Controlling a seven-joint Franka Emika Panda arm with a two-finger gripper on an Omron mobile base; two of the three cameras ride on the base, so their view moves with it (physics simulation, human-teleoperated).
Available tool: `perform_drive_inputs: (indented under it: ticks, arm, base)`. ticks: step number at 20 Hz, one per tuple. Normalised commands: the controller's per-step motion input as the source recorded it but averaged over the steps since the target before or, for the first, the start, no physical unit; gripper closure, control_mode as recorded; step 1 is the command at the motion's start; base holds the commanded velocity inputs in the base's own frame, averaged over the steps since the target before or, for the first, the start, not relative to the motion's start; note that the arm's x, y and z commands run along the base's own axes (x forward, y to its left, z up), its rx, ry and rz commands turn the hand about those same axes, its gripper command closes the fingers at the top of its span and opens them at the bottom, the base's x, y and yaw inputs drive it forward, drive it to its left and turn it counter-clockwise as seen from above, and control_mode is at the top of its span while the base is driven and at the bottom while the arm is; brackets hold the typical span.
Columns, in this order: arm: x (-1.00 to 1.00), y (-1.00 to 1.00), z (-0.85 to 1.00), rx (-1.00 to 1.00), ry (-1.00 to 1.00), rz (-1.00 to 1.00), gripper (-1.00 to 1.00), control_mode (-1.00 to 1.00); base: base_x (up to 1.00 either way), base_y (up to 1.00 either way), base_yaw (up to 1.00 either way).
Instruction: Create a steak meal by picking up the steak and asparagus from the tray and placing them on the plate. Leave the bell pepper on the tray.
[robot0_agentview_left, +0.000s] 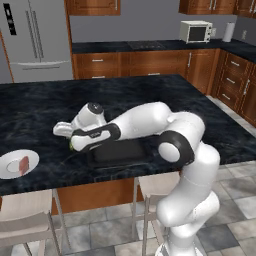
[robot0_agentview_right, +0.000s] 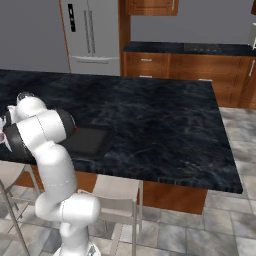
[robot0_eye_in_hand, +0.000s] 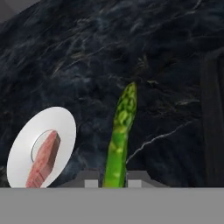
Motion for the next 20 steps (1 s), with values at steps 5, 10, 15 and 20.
perform_drive_inputs:
  ticks: [5, 10, 15, 20]
  arm:
    - [0.0, 0.78, -0.12, -0.06, -0.03, 0.08, 1.0, -1.0]
    - [-0.04, 0.84, -0.05, -0.09, 0.0, 0.03, 1.0, -1.0]
    - [-0.02, 0.71, -0.02, -0.09, 0.0, 0.0, 1.0, -1.0]
    - [0.0, 0.36, -0.23, -0.05, 0.0, 0.0, 1.0, -1.0]
  base:
    - [0.0, 0.0, 0.0]
    - [0.0, 0.0, 0.0]
    - [0.0, 0.0, 0.0]
    - [0.0, 0.0, 0.0]
